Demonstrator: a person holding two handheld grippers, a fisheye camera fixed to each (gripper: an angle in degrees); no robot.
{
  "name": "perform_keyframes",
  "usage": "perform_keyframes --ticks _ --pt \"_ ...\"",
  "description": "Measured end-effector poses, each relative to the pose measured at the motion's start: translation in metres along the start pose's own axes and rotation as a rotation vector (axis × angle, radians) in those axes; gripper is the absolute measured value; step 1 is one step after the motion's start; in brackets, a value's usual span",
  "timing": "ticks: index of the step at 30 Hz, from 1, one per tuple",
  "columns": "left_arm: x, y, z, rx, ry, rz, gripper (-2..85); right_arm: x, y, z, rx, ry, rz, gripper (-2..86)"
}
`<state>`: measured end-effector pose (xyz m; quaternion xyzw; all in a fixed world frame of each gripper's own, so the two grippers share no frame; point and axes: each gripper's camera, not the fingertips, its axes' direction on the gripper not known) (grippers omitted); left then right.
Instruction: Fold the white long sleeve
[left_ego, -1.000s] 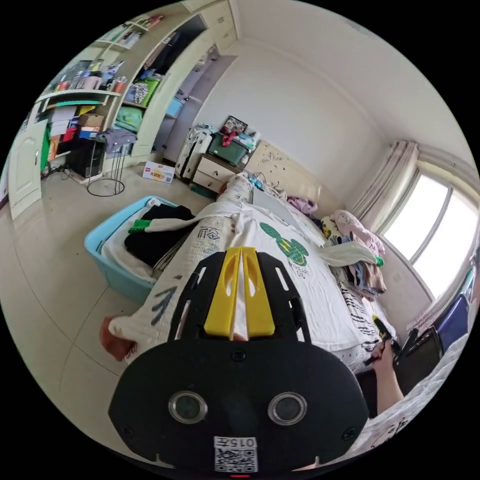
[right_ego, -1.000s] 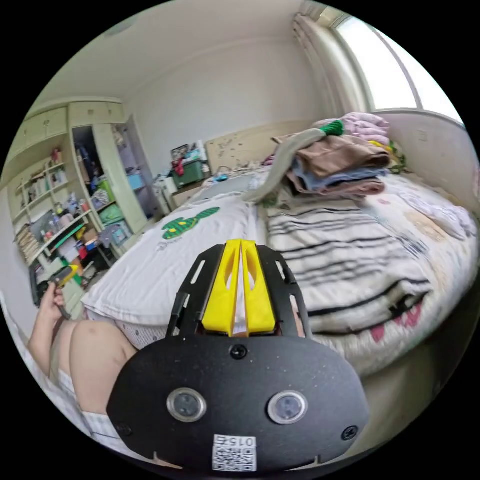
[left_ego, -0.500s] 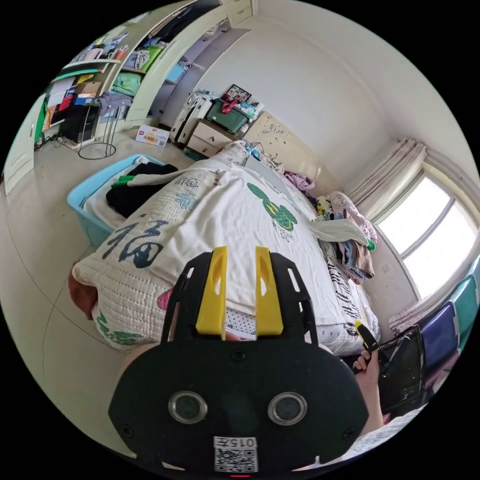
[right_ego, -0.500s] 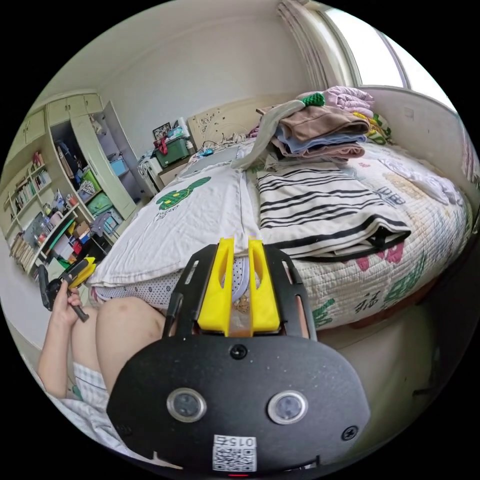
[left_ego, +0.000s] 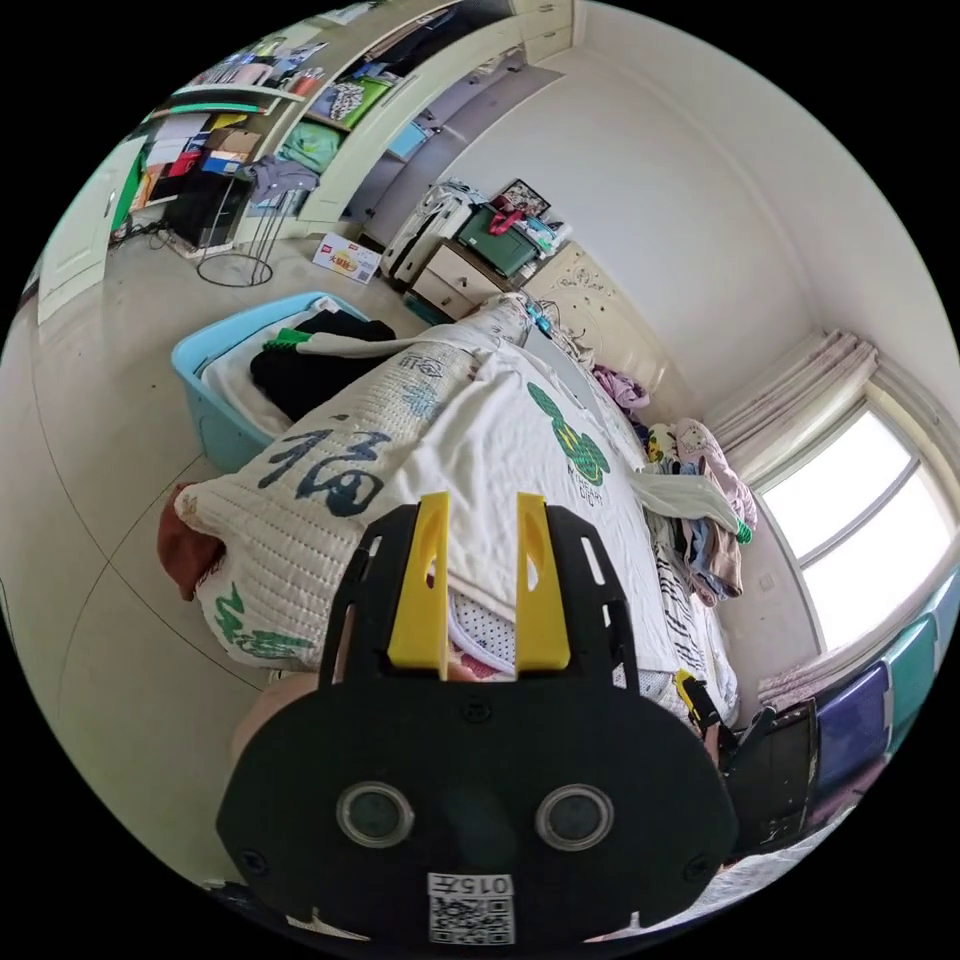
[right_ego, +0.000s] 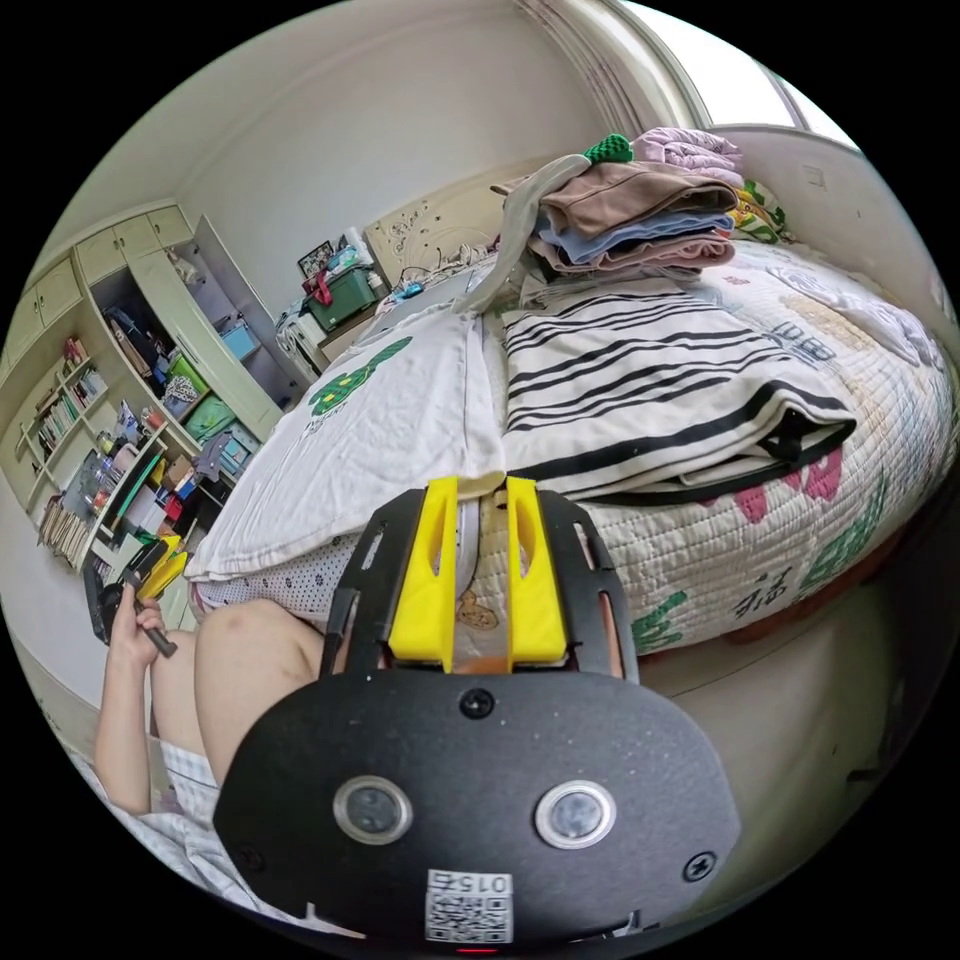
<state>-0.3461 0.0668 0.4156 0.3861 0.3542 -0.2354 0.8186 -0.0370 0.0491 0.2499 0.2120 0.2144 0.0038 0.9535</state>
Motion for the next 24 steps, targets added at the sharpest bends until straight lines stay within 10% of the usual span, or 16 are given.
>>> perform_keyframes --ticks 17,24 --pt "-0.035 -0.036 0.008 -0.268 -0.015 -0.012 -0.3 -0.015 -0.027 -0.033 -0.033 -0.028 -0.08 3.1" --pt "-0.044 -0.018 -0.038 -0.117 -0.011 -0.013 -0.9 -0.009 -0.019 -0.062 -0.05 -0.035 -0.074 1.8"
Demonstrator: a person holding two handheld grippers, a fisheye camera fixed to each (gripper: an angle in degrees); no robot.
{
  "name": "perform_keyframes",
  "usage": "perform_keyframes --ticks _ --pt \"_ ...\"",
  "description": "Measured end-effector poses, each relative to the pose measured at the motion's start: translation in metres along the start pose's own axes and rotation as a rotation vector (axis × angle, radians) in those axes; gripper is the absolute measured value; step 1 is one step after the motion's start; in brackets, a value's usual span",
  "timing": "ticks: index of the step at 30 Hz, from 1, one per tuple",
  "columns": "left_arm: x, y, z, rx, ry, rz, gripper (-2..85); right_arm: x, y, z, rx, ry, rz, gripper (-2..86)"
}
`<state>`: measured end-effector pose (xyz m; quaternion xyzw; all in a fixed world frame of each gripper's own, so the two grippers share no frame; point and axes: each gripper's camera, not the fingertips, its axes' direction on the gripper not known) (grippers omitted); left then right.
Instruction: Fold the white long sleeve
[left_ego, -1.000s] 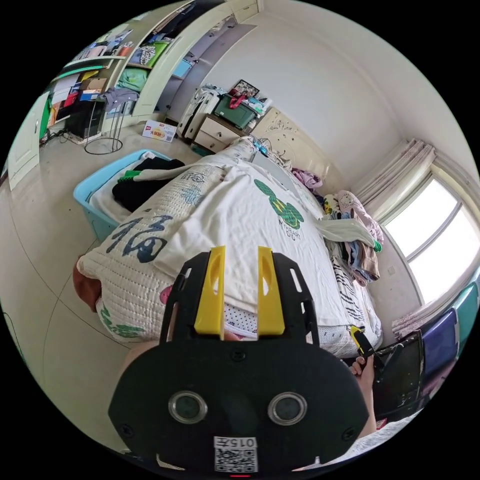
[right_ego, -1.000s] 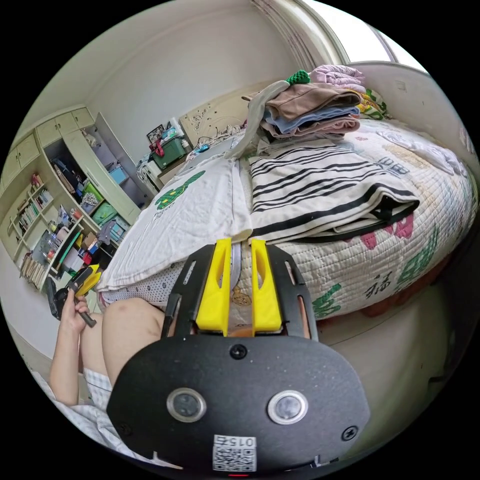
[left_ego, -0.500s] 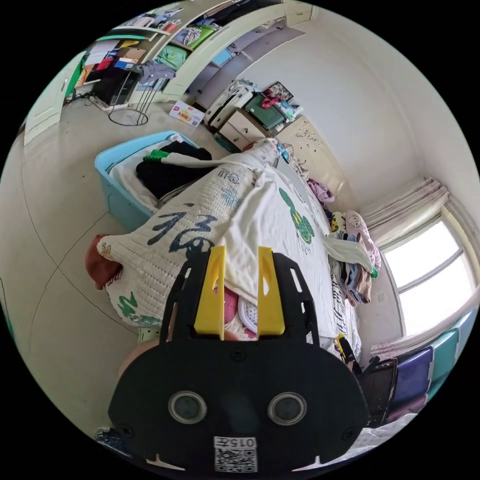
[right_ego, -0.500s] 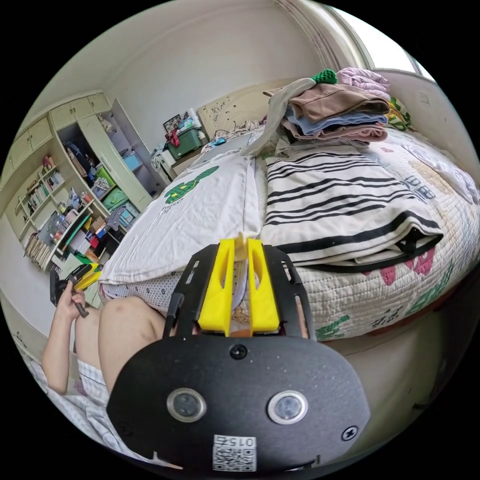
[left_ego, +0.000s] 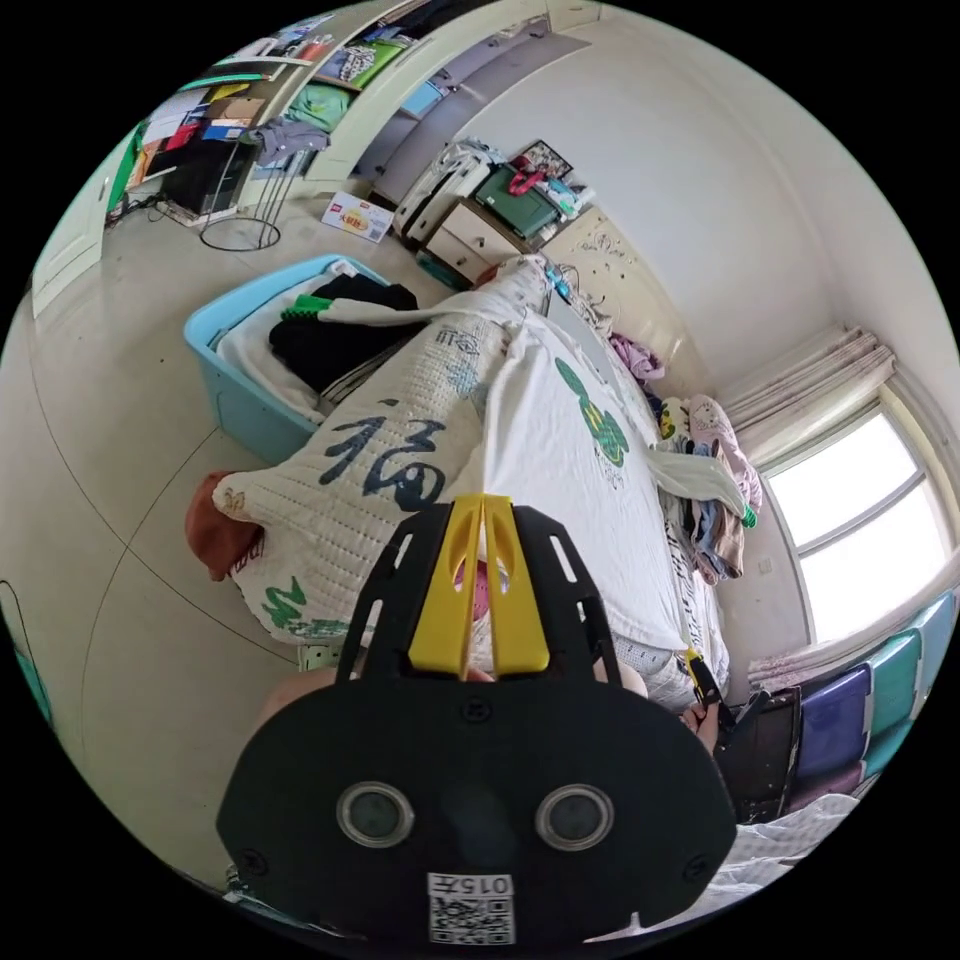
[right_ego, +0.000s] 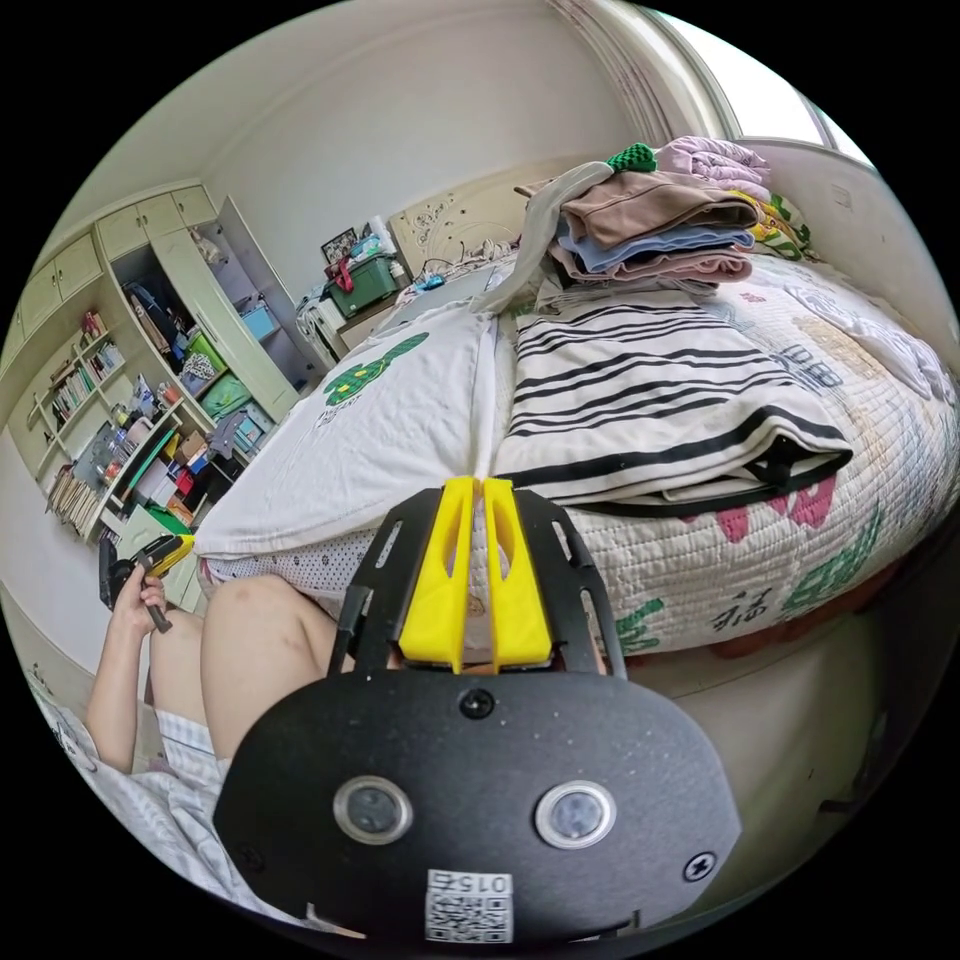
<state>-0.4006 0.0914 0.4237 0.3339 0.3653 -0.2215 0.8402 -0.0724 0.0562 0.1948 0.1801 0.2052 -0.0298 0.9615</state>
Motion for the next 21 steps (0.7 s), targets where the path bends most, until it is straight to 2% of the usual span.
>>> perform_keyframes --ticks 14,19,21 --pt "0.017 0.018 0.011 -0.057 -0.123 0.075 -0.8 -0.019 0.018 -0.014 -0.034 0.099 -0.063 -0.4" --pt "0.023 0.021 0.027 -0.107 -0.179 0.08 0.1 -0.008 0.02 -0.024 -0.012 0.013 -0.023 0.4" --pt "0.027 0.026 0.027 -0.082 -0.175 0.095 3.2 -0.007 0.019 -0.029 0.019 -0.005 -0.009 3.8"
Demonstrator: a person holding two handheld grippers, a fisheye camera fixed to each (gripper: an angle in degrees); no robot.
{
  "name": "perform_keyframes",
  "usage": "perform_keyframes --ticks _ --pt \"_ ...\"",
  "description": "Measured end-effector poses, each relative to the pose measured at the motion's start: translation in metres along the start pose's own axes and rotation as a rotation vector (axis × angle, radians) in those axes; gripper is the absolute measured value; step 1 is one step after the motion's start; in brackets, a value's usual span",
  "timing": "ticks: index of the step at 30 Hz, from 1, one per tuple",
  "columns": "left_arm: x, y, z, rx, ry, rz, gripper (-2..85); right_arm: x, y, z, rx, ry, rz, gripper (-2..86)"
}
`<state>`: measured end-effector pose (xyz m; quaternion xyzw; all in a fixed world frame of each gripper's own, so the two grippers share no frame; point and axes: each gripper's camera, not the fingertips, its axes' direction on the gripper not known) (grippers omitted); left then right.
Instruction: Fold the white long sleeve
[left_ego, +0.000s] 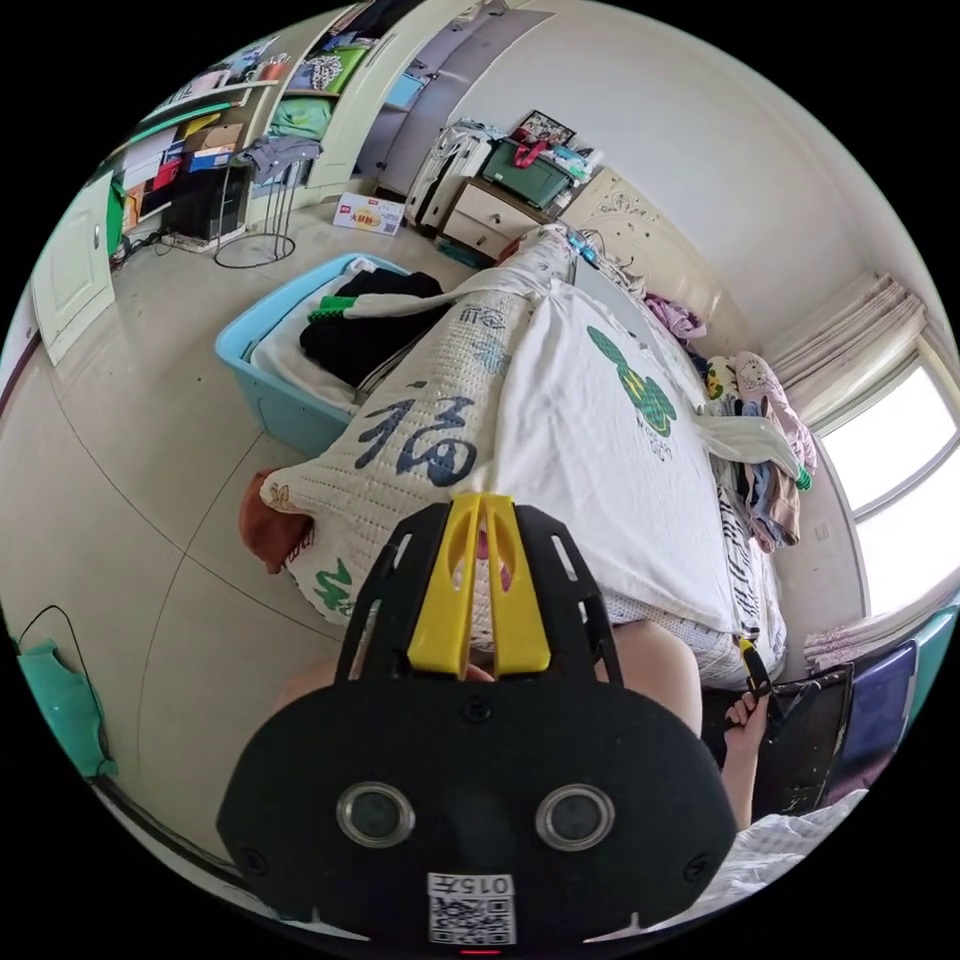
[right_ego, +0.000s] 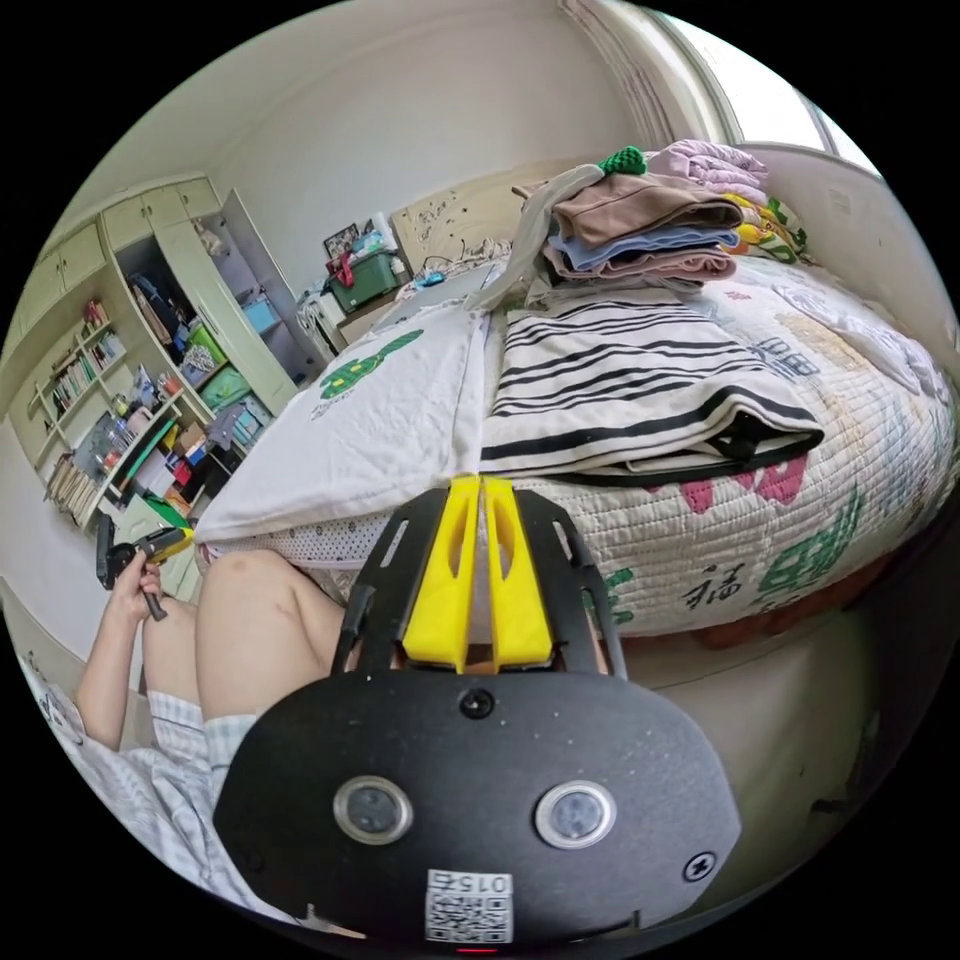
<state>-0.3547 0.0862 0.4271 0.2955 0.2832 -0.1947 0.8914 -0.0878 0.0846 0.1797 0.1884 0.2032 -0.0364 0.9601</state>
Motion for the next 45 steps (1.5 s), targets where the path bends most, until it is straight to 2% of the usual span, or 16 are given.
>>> perform_keyframes --ticks 3,7,12,17,21,26,34,41,45 --pt "0.0 0.004 0.002 0.013 0.014 -0.011 6.8 -0.005 -0.004 0.009 -0.022 -0.064 -0.021 9.3" --pt "0.007 0.0 0.021 -0.056 -0.004 0.002 6.0 -0.02 -0.009 0.026 -0.059 -0.099 -0.053 9.4" --pt "0.011 0.013 0.023 -0.012 0.033 -0.005 0.5 -0.033 -0.012 0.047 -0.107 -0.049 -0.034 1.4" --pt "0.017 0.028 0.024 0.052 0.058 -0.02 -0.3 -0.037 -0.003 0.041 -0.071 -0.005 -0.051 0.1" --pt "0.037 0.024 0.057 -0.051 -0.035 -0.048 -0.4 -0.047 0.004 0.067 -0.13 0.031 -0.073 0.0" --pt "0.068 0.034 0.078 -0.055 -0.151 0.001 -0.4 -0.064 0.015 0.083 -0.116 0.077 -0.085 0.3" --pt "0.103 0.052 0.109 -0.095 -0.243 0.049 0.0 -0.114 0.028 0.11 -0.146 0.256 -0.346 0.5" --pt "0.18 0.084 0.155 -0.123 -0.623 0.365 1.2 -0.124 0.028 0.126 -0.189 0.253 -0.417 0.5" --pt "0.193 0.091 0.169 -0.153 -0.679 0.357 3.5 -0.14 0.034 0.136 -0.214 0.325 -0.549 0.5"
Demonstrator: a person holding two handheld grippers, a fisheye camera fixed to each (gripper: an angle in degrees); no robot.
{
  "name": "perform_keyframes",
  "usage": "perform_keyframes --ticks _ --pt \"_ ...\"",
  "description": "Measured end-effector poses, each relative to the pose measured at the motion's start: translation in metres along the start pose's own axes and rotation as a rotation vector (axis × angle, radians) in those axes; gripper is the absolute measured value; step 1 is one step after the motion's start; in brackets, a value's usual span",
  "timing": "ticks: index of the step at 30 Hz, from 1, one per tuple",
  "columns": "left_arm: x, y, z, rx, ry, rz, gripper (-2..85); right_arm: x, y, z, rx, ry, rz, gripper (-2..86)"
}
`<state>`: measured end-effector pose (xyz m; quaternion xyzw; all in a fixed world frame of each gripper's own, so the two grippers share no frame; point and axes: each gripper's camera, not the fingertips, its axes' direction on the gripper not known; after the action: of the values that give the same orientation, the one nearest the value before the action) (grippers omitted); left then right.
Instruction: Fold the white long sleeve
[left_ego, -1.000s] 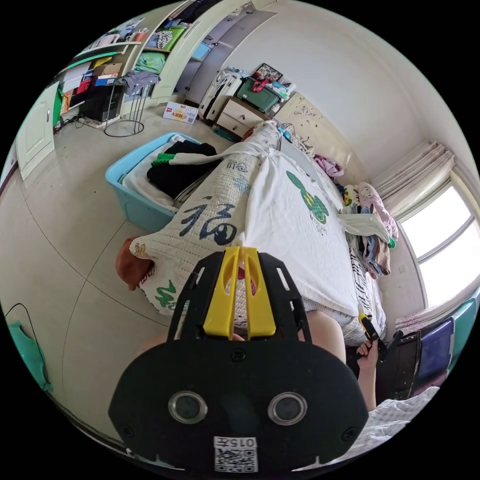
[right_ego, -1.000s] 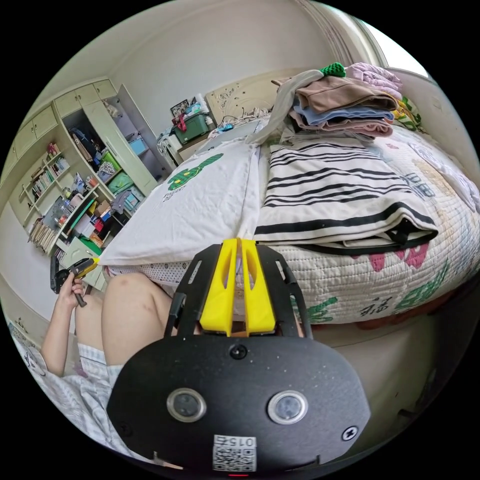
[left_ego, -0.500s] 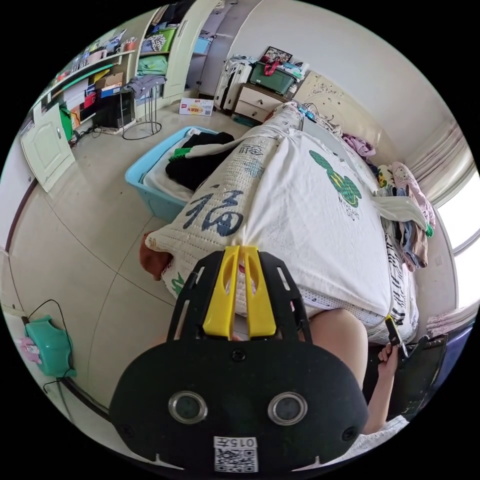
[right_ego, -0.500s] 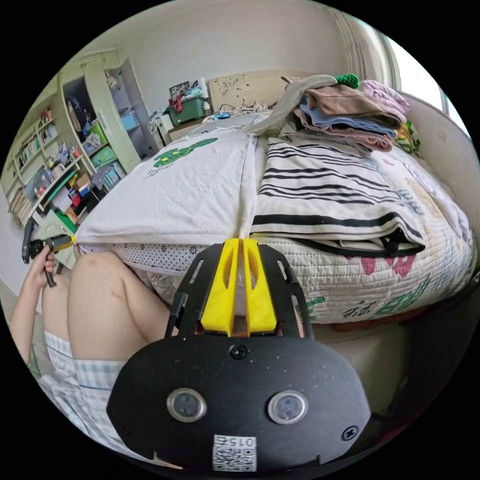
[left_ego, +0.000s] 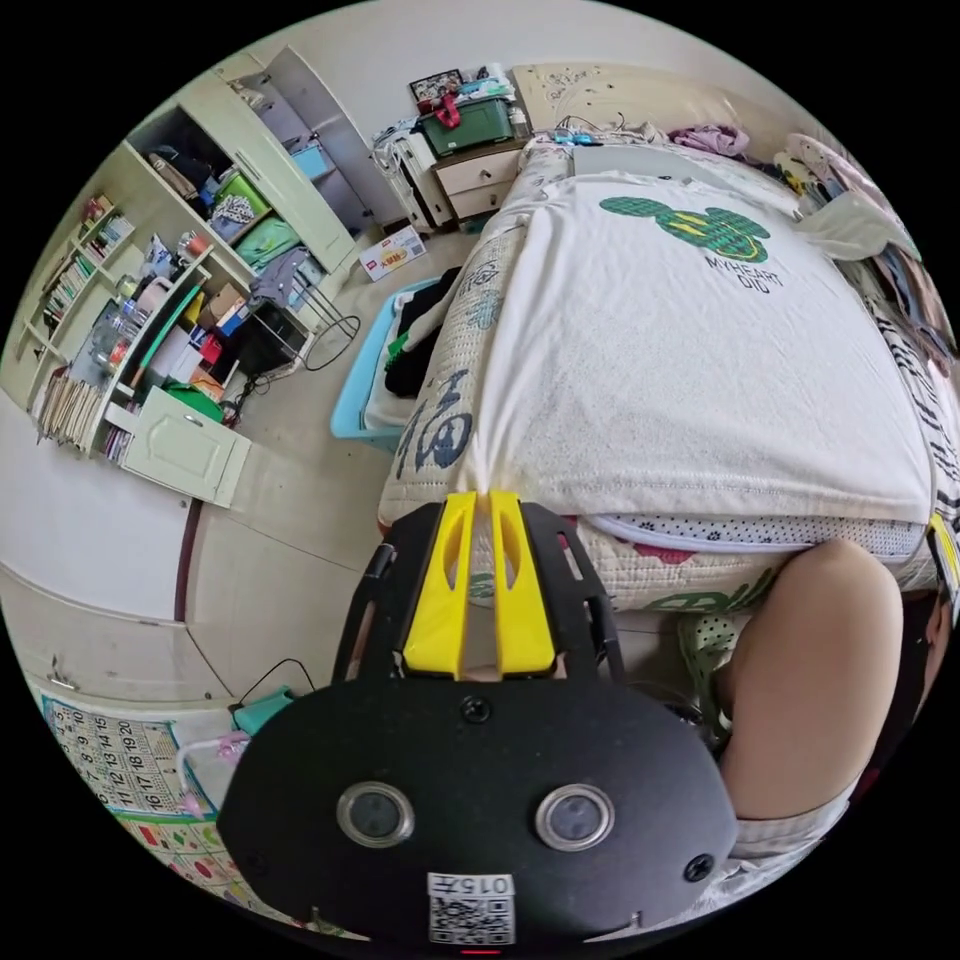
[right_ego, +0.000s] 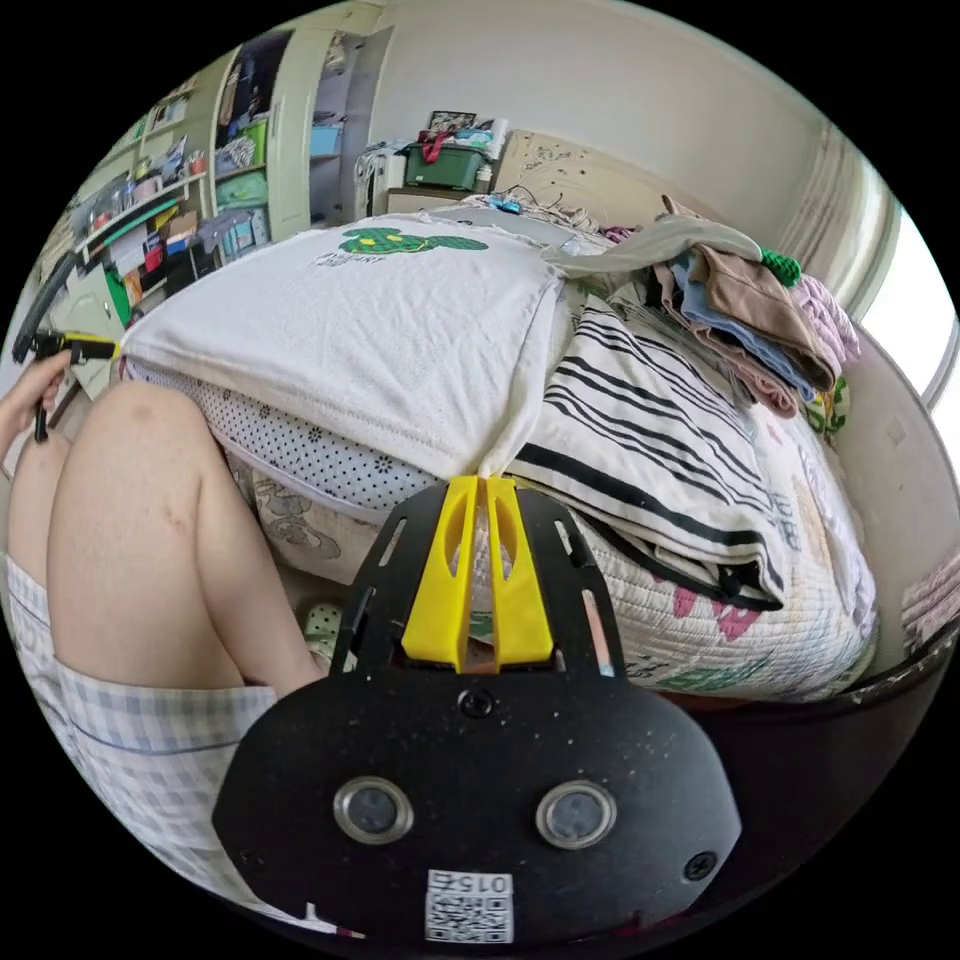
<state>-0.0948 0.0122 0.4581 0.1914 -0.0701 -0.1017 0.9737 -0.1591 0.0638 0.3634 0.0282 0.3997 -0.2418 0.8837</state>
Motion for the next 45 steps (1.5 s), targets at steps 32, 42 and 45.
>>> perform_keyframes --ticks 32,42,45 --pt "0.186 -0.092 -0.016 0.248 0.752 0.294 8.7 0.126 -0.002 0.052 0.028 -0.261 0.003 1.0" --pt "0.263 -0.165 0.017 0.223 0.848 0.535 9.4 0.437 -0.102 -0.005 0.357 -0.405 0.491 7.2" --pt "0.285 -0.171 0.031 0.082 0.879 0.617 9.8 0.49 -0.164 0.007 0.388 -0.181 0.573 10.8"
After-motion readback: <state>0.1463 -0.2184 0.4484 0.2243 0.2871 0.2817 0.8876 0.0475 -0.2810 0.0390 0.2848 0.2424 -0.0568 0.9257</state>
